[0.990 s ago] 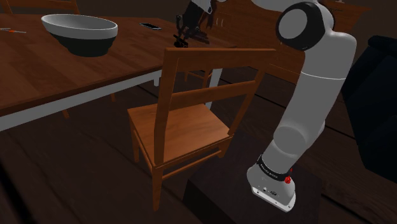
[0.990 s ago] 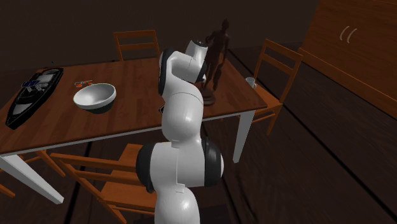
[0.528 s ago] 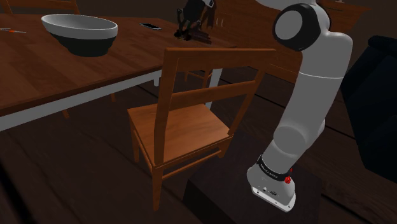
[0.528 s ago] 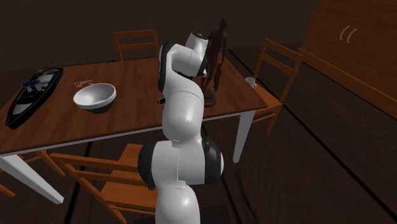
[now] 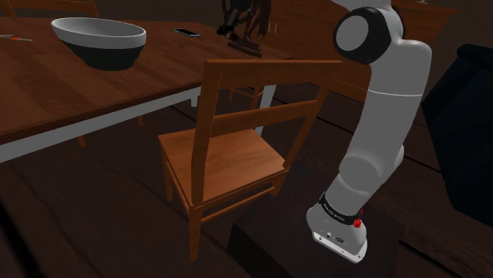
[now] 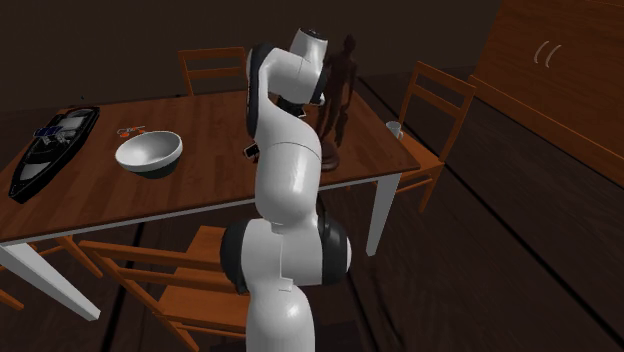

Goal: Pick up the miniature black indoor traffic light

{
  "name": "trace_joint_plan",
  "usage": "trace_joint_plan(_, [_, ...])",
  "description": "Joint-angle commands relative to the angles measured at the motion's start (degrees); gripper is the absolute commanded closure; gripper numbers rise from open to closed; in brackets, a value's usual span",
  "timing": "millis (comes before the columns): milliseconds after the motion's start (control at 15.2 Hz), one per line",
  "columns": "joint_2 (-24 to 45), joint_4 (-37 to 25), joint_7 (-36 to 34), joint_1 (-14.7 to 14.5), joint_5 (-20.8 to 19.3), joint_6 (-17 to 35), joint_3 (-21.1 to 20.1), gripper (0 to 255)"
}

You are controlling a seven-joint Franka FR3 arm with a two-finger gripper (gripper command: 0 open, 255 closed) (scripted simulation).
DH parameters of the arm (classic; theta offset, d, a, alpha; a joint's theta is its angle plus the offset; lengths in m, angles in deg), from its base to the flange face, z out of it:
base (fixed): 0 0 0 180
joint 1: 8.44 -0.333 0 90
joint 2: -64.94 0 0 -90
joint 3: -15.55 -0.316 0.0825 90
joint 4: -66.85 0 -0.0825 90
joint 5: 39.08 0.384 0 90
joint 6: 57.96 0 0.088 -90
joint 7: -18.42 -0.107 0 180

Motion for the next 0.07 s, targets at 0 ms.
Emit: trace_joint_plan(0, [1.5,-0.97,-0.28,0.12,-0.02,-0.63,0.06,255])
